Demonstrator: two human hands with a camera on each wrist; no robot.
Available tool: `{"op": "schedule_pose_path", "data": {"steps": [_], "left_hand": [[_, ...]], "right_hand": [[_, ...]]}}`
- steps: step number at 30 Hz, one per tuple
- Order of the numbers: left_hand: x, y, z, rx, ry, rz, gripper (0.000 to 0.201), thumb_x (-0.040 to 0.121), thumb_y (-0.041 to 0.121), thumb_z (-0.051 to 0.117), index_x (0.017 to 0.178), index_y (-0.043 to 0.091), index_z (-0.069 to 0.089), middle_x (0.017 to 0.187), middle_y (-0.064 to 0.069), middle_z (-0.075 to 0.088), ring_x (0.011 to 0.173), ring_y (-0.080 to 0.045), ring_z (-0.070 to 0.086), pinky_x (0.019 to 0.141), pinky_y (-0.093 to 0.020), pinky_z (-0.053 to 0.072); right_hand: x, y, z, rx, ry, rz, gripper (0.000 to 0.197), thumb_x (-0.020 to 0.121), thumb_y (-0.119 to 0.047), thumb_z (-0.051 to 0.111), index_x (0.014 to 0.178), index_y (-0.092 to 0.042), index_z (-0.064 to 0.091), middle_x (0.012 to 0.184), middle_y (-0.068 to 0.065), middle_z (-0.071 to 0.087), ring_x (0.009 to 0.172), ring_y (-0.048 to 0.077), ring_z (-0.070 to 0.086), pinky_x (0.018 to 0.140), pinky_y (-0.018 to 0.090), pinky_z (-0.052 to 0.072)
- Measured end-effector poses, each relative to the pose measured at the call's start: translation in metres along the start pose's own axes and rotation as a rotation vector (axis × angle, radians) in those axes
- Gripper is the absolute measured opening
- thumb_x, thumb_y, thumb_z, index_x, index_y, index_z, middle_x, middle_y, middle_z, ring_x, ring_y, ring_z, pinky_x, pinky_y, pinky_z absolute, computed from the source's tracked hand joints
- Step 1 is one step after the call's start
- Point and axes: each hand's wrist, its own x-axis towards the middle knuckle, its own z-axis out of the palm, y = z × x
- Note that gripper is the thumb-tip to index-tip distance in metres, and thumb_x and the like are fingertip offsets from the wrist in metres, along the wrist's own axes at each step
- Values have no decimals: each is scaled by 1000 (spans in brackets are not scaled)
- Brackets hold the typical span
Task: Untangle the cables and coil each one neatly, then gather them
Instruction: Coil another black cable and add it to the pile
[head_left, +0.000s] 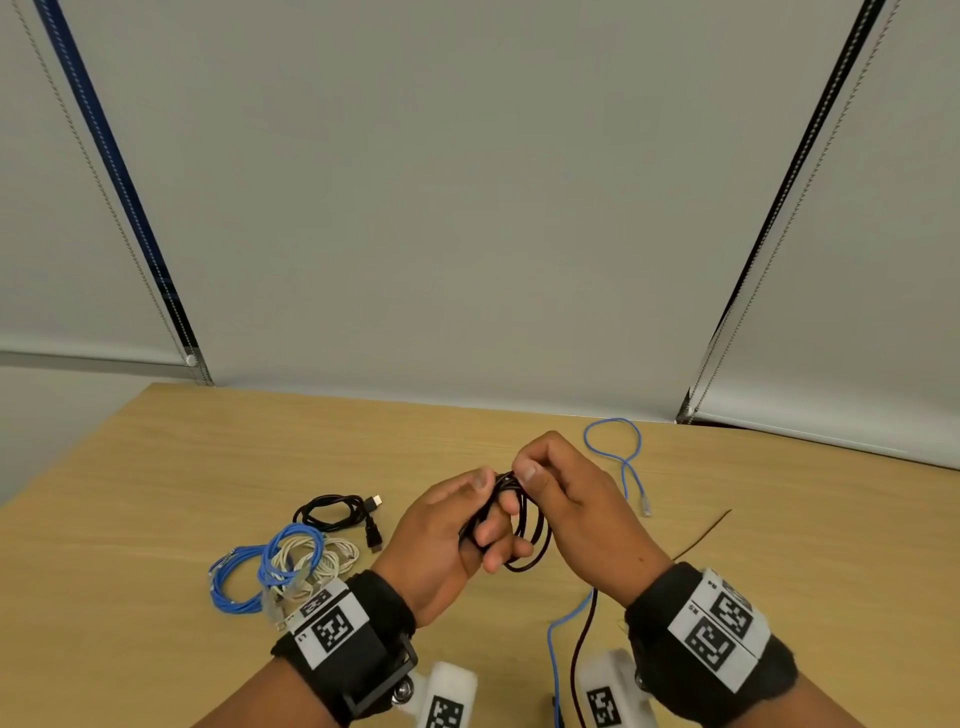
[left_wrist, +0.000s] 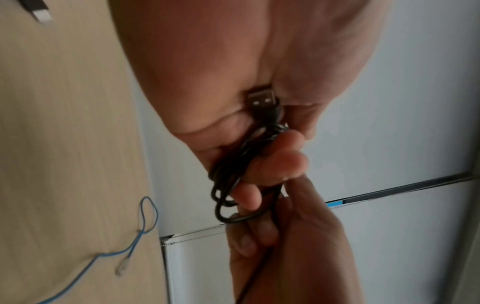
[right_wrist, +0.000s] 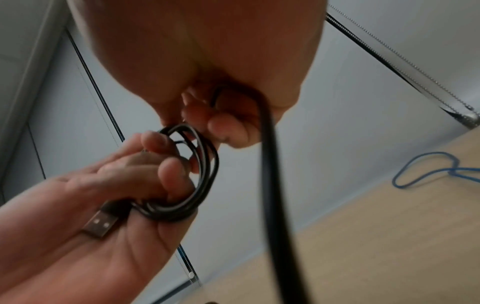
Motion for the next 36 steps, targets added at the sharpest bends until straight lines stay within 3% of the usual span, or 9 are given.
{"op": "schedule_pose_path", "data": {"steps": [7, 12, 20, 23, 26, 29, 32, 34, 36], "left_hand": [[4, -1, 11, -71, 123, 42, 28, 97, 30, 60, 80, 8, 68, 56, -1, 42, 47, -13, 42, 60, -34, 55], [3, 4, 17, -137, 157, -20, 31, 93, 34, 61, 76, 9, 64, 51, 2, 32, 40, -10, 30, 51, -31, 47], [4, 27, 7, -221, 190, 88, 33, 100, 36, 49, 76, 14, 58, 54, 4, 36, 43, -12, 38, 58, -33, 54], [14, 47, -1, -308, 257, 209, 38, 105, 36, 42, 78, 14, 55, 60, -2, 55, 58, -19, 61, 72, -37, 60], [21, 60, -9, -333, 270, 299, 36, 108, 34, 39, 85, 11, 56, 97, -20, 76, 105, -37, 72, 95, -44, 55], [26, 64, -15, 11, 342, 407, 31, 108, 28, 39, 91, 10, 57, 115, -19, 75, 115, -33, 69, 102, -43, 48], [25, 59, -23, 802, 442, 443, 27, 108, 30, 40, 92, 20, 58, 103, 10, 79, 105, -2, 70, 94, -29, 45], [21, 47, -22, 1044, 329, 387, 27, 108, 30, 42, 88, 24, 59, 92, 16, 77, 95, 4, 68, 88, -26, 47], [14, 32, -17, 1069, 196, 276, 29, 108, 30, 43, 86, 18, 60, 77, 13, 74, 80, -3, 70, 81, -33, 50]], "right_hand": [[0, 0, 15, 41, 38, 33, 28, 106, -34, 43, 80, -34, 51, 60, -14, 53, 56, 5, 45, 55, 25, 40], [4, 1, 13, 153, -31, 36, 30, 108, -32, 42, 81, -19, 49, 58, -13, 48, 54, 3, 40, 53, 21, 36], [9, 19, -10, 280, -179, 158, 18, 102, -24, 55, 87, -20, 63, 65, -9, 59, 46, 3, 36, 44, 15, 31], [-2, 28, -3, 203, -231, 198, 20, 105, -31, 48, 99, -30, 68, 63, -7, 55, 47, 3, 38, 46, 14, 33], [-13, 28, 12, 156, -354, 203, 23, 106, -41, 43, 118, -39, 62, 60, -8, 54, 46, 1, 42, 47, 13, 36], [-20, 24, 18, 68, -468, 216, 26, 104, -39, 45, 123, -36, 62, 60, -13, 57, 49, -1, 49, 52, 13, 41], [-18, 11, 9, -29, -421, 134, 22, 100, -38, 49, 109, -31, 68, 69, -18, 61, 61, -2, 53, 63, 18, 46], [-10, 0, -3, -35, -281, 57, 22, 95, -43, 50, 100, -34, 69, 73, -11, 61, 64, 0, 53, 66, 20, 45], [0, -7, -15, -40, -149, 2, 15, 95, -40, 55, 92, -39, 70, 76, -9, 64, 69, 3, 56, 69, 23, 46]]}}
